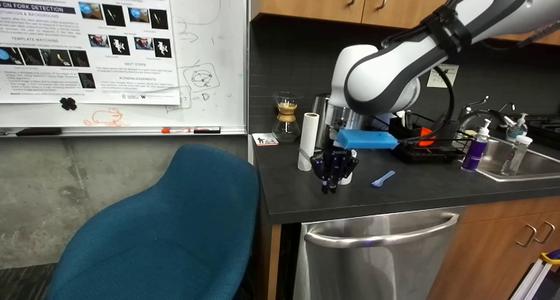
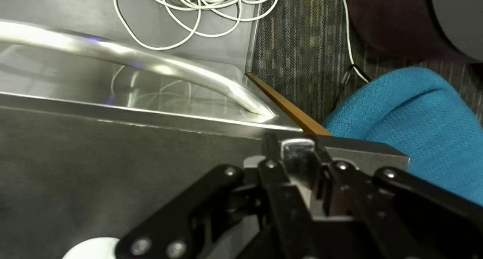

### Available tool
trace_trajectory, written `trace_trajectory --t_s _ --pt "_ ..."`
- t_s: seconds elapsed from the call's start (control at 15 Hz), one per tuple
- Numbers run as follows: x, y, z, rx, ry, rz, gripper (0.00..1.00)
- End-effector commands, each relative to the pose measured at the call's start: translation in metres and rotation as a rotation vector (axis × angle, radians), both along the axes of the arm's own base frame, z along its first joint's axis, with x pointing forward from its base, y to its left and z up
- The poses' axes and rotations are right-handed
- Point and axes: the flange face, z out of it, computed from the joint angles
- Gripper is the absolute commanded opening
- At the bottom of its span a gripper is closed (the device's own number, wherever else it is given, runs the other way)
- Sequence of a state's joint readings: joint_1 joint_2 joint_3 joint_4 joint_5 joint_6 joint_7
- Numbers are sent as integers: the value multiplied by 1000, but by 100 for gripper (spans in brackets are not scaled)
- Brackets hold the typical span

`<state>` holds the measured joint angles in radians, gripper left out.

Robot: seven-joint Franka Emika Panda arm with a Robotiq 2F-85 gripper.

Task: Move the black knife a little to the right

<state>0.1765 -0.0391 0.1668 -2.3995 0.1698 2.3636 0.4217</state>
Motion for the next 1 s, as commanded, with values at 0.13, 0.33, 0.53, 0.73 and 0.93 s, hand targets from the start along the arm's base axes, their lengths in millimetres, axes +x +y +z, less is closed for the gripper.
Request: trace_trajectory --t_s 0.13,0.33,0.53,0.73,0.93 --pt "-25 -55 42 12 110 286 5" --pt "-35 -83 52 32 182 447 5" --pt "-47 -107 56 67 213 614 5" --pt "-52 -133 59 77 240 783 5" --pt "-49 -166 66 39 252 953 5"
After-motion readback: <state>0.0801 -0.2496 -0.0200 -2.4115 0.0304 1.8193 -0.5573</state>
